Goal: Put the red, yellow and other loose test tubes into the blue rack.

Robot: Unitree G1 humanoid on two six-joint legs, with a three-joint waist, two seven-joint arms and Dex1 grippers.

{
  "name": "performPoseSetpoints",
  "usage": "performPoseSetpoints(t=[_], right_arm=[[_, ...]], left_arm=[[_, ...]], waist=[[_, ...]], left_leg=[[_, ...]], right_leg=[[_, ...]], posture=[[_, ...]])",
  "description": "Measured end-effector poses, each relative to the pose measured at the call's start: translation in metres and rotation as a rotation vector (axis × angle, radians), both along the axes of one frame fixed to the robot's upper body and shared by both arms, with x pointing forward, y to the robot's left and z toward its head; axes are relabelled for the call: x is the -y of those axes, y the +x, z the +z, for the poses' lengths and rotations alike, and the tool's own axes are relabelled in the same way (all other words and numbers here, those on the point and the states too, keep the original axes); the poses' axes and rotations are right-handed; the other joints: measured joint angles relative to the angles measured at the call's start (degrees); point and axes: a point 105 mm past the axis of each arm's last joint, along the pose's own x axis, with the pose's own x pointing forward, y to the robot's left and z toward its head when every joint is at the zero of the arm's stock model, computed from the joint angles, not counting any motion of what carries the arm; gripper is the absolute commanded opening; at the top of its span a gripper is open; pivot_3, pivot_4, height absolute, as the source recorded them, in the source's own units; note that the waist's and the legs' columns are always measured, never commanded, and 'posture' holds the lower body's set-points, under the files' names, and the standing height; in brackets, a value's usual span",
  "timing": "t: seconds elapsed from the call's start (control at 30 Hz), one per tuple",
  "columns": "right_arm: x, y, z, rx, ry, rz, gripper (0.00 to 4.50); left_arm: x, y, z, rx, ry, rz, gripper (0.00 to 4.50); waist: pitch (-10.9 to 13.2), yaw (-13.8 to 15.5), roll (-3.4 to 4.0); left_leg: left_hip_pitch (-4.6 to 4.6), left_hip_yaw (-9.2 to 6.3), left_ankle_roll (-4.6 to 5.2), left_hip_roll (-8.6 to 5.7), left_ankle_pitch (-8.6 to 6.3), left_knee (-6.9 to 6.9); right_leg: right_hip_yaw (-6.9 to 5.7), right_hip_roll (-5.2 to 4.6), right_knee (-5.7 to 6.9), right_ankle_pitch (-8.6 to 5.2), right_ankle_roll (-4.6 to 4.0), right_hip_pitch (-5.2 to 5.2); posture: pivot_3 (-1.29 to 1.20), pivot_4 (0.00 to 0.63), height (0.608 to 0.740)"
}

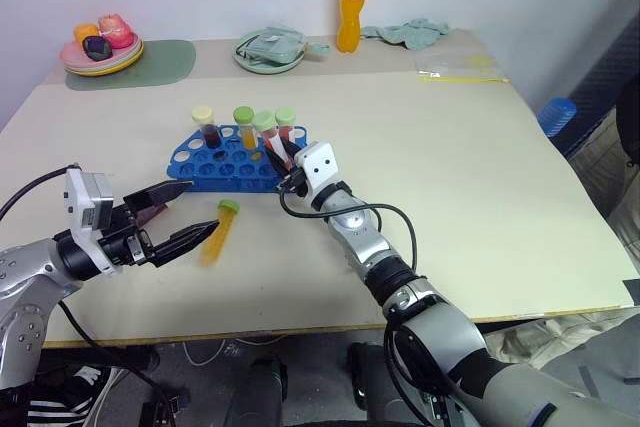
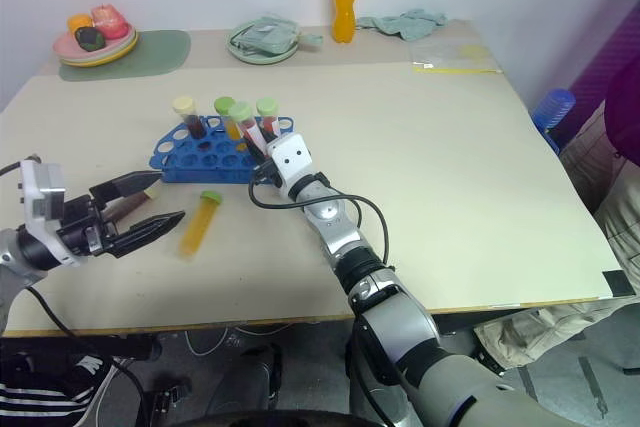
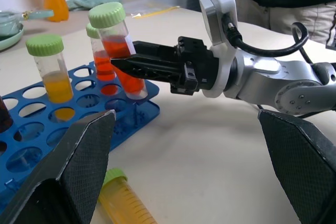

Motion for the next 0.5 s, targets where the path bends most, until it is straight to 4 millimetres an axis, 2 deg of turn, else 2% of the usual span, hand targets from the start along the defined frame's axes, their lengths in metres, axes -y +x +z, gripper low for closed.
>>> performPoseSetpoints(t=[0.13, 0.2, 0.23, 0.33, 0.37, 0.4, 0.5], right_arm=[[0.0001, 0.0008, -0.0009, -0.007, 0.006, 0.004, 0.77], [0.0004, 0.0010, -0.0010, -0.015, 0.016, 0.013, 1.77], [0.0003, 0.0008, -0.0011, -0.021, 0.020, 0.022, 2.08], [0.0024, 0.0031, -0.0100, -0.069, 0.015, 0.019, 3.57], [0.0025, 0.0032, -0.0101, -0.070, 0.015, 0.018, 4.19], [0.0026, 0.0032, -0.0101, -0.070, 0.015, 0.018, 4.48], [0.0028, 0.0033, -0.0101, -0.070, 0.015, 0.017, 4.48]], left_arm=[[0.0001, 0.0013, 0.0020, 0.008, -0.001, 0.005, 4.50], [0.0002, 0.0016, 0.0026, 0.011, -0.001, 0.005, 4.50], [0.0004, 0.0017, 0.0026, 0.011, -0.001, 0.004, 4.50], [0.0010, 0.0018, 0.0020, 0.011, -0.004, 0.003, 4.50], [0.0013, 0.0018, 0.0016, 0.010, -0.006, 0.002, 4.50], [0.0015, 0.0018, 0.0014, 0.009, -0.007, 0.001, 4.50], [0.0016, 0.0019, 0.0014, 0.010, -0.007, 0.002, 4.50]], waist=[[0.0, 0.0, 0.00], [0.0, 0.0, 0.00], [0.0, 0.0, 0.00], [0.0, 0.0, 0.02], [0.0, -0.1, 0.02], [0.0, -0.1, 0.02], [0.0, -0.1, 0.02]], left_leg=[[0.03, 0.00, 0.00, 0.00, 0.00, 0.00], [0.04, 0.00, 0.00, 0.00, 0.00, 0.00], [0.05, 0.00, 0.00, 0.00, 0.00, 0.00], [0.04, 0.00, 0.00, 0.00, 0.00, 0.00], [0.04, 0.00, 0.00, 0.00, 0.00, -0.02], [0.04, 0.00, 0.00, 0.00, 0.00, -0.04], [0.04, 0.00, 0.00, 0.00, 0.00, -0.05]], right_leg=[[0.00, 0.00, 0.00, 0.00, 0.00, 0.03], [0.00, 0.00, 0.00, 0.00, 0.00, 0.05], [0.00, 0.00, 0.00, 0.00, 0.00, 0.05], [0.00, 0.00, 0.00, 0.00, 0.00, 0.04], [0.00, 0.00, 0.00, 0.00, 0.00, 0.04], [0.00, 0.01, 0.00, 0.00, 0.00, 0.02], [0.00, 0.01, 0.00, 0.00, 0.00, 0.02]], posture=[[0.00, 0.150, 0.740], [0.00, 0.150, 0.740], [0.00, 0.150, 0.740], [0.00, 0.150, 0.740], [0.00, 0.150, 0.740], [0.00, 0.150, 0.740], [0.00, 0.150, 0.740]])
